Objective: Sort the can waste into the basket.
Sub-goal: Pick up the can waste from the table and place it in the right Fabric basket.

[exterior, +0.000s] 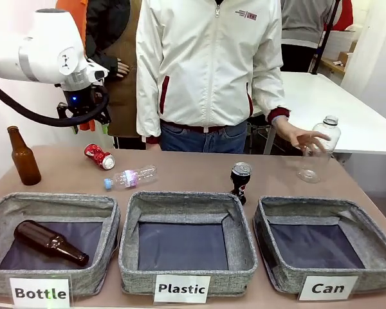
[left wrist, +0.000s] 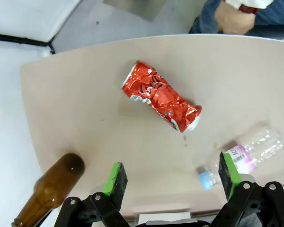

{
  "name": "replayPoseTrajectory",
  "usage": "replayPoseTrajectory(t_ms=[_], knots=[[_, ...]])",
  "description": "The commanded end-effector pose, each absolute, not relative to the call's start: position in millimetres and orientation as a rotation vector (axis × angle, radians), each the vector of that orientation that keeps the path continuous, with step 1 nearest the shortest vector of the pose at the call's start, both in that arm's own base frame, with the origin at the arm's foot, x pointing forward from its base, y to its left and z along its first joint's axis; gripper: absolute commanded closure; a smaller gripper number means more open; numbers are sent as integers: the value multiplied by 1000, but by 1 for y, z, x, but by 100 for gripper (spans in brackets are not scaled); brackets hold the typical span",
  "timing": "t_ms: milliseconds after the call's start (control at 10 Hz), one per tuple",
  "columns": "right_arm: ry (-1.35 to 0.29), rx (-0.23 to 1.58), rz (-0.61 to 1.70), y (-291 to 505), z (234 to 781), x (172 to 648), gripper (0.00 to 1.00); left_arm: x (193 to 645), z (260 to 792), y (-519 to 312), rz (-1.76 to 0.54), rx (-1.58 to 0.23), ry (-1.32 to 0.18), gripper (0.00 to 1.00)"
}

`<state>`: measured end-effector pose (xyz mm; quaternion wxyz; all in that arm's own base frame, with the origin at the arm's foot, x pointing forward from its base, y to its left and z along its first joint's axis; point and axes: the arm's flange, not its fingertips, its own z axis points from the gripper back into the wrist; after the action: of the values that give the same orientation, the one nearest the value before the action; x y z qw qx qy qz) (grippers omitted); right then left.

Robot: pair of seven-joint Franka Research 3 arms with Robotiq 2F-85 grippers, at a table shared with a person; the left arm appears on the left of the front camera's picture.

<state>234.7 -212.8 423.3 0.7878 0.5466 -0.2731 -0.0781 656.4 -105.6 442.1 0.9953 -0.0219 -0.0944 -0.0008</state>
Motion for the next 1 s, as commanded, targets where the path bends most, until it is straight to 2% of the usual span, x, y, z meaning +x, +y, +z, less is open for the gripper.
replayPoseTrajectory(t_ms=[0,200,600,900], knots=[[-621,1188,-150,-214,425,237,0,661,452,-103,-42,-56,-219,0],[-621,1188,-150,-214,425,237,0,670,448,-97,-232,-18,-155,0],[-621,1188,-150,-214,425,237,0,645,440,-94,-976,34,-190,0],[-621,1188,-150,-214,425,237,0,634,424,-103,-1431,24,-140,0]])
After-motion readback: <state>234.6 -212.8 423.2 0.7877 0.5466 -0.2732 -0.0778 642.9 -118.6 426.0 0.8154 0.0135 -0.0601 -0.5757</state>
